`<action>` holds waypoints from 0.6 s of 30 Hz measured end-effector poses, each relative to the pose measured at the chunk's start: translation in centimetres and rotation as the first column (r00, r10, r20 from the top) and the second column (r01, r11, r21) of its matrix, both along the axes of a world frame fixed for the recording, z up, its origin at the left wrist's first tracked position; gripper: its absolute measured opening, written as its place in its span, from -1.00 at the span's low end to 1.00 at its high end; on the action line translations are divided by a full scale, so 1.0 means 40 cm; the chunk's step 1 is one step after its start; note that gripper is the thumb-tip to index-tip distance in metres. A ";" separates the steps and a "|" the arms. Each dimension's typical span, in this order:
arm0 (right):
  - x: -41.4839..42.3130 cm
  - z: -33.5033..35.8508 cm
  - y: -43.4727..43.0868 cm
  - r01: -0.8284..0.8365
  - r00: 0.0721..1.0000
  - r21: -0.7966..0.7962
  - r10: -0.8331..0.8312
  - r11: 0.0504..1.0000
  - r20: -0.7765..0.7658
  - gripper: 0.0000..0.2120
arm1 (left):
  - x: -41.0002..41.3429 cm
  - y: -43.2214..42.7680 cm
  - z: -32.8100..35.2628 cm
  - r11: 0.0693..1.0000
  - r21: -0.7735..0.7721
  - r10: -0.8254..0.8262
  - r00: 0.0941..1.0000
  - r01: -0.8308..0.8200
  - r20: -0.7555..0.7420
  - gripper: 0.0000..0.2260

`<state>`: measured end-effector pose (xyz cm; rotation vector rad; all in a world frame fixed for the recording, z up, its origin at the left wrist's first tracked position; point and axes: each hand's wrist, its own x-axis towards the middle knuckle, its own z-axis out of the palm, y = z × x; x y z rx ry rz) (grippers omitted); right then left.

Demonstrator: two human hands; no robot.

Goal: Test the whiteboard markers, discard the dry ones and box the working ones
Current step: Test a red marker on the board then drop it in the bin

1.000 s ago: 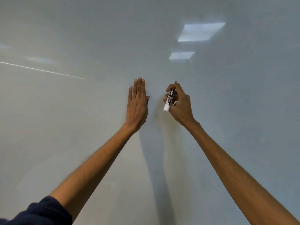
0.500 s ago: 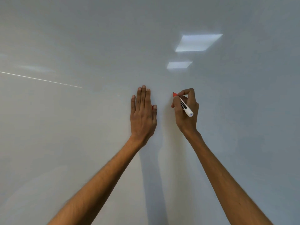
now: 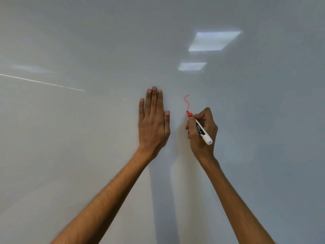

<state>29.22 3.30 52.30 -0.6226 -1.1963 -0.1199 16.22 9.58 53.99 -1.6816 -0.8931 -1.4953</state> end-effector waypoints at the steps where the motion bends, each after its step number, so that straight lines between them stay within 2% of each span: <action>1: -0.001 -0.010 -0.003 -0.003 1.000 -0.011 0.003 1.000 -0.008 -0.88 | 0.001 -0.001 0.000 1.000 0.001 -0.001 1.000 0.001 0.000 -0.50; 5: 0.002 -0.051 -0.007 -0.005 0.998 -0.033 0.003 0.999 -0.070 -0.88 | 0.002 -0.005 -0.003 1.000 -0.002 -0.008 1.000 0.008 0.002 -0.50; 12: -0.004 -0.096 -0.023 -0.031 0.997 -0.086 0.024 0.996 -0.076 -0.87 | 0.000 -0.009 -0.006 1.000 -0.004 -0.015 1.000 0.015 0.002 -0.49; 18: 0.022 0.046 -0.045 -0.062 0.993 0.060 0.068 0.996 -0.096 -0.85 | 0.002 -0.010 -0.012 1.000 -0.019 -0.006 1.000 0.006 0.000 -0.49</action>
